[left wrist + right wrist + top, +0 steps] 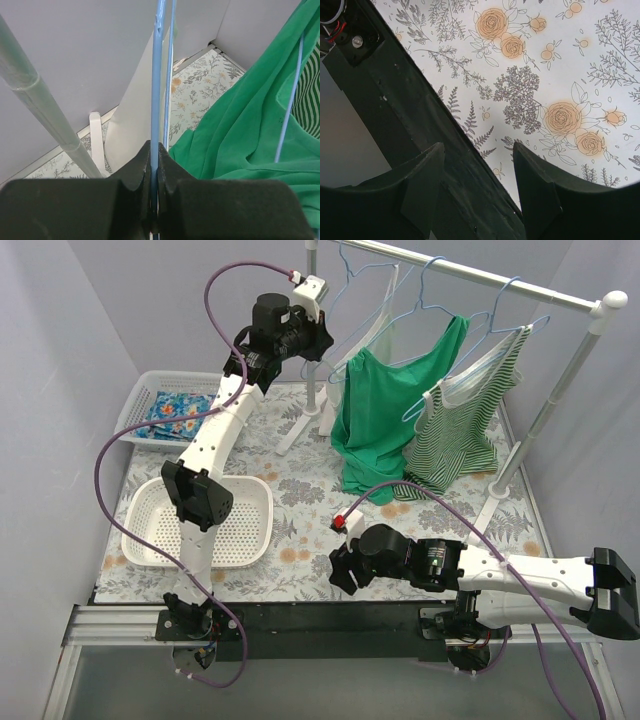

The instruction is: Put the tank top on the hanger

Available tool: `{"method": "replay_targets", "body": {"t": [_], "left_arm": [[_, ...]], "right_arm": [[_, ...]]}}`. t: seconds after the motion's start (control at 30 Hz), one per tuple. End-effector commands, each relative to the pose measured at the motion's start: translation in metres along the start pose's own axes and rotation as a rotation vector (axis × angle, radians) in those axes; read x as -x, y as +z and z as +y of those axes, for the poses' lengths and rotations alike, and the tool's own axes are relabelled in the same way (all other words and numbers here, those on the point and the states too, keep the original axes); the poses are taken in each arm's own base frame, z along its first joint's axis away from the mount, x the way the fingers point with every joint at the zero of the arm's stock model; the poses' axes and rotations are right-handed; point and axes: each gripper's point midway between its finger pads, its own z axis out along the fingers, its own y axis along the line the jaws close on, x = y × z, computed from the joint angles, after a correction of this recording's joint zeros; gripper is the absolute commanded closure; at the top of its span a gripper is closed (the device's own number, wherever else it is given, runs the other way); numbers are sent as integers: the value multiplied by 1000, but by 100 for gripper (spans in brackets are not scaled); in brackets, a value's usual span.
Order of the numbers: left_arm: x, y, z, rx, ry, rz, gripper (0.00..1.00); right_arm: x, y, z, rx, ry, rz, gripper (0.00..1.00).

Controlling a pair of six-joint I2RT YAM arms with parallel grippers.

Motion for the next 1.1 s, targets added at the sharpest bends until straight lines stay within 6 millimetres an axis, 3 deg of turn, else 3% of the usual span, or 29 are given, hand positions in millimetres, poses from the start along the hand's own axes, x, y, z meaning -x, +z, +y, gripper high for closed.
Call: {"method": "replay_targets", "body": {"t": [0.0, 0.27, 0.3, 0.33, 0.43, 0.5, 0.53, 0.57, 0.7, 0.77, 0.83, 0.9, 0.97, 1.0, 1.03, 1.07], "left_arm": [[27, -8, -6, -11, 16, -70, 100], [20, -8, -6, -10, 13, -51, 100], [19, -8, -6, -8, 12, -48, 96], [20, -10, -7, -7, 12, -47, 81], [28, -20, -7, 2, 23, -60, 71], [36, -26, -6, 19, 34, -78, 59], [43, -31, -7, 25, 38, -95, 51], [54, -41, -7, 39, 44, -118, 31], [98, -79, -15, 73, 59, -231, 2], [107, -94, -17, 85, 56, -253, 2], [126, -123, -25, 91, 54, -296, 2], [126, -147, -31, 98, 21, -301, 2], [114, -157, -33, 111, -49, -286, 2], [86, -152, -30, 120, -87, -235, 2], [91, -174, -38, 118, -103, -260, 2], [84, -183, -41, 117, -162, -260, 2]], "right_arm": [[14, 3, 6, 13, 18, -52, 35], [13, 6, 6, 14, 13, -40, 36], [13, 6, 6, 13, 13, -38, 36], [13, 6, 6, 14, 14, -40, 36], [13, 7, 7, 14, 15, -38, 36], [14, 6, 8, 16, 15, -42, 36], [15, 6, 7, 14, 16, -43, 36], [15, 6, 7, 13, 16, -45, 36], [18, 6, 7, 9, 17, -55, 36], [20, 6, 5, 2, 15, -65, 36], [23, 6, 4, -4, 10, -78, 36], [28, 7, 2, -23, 8, -98, 35], [33, 8, 0, -38, -3, -117, 35], [37, 8, -1, -45, 0, -128, 35], [39, 8, -2, -52, -3, -136, 34], [41, 9, -4, -67, -7, -144, 34]]}}
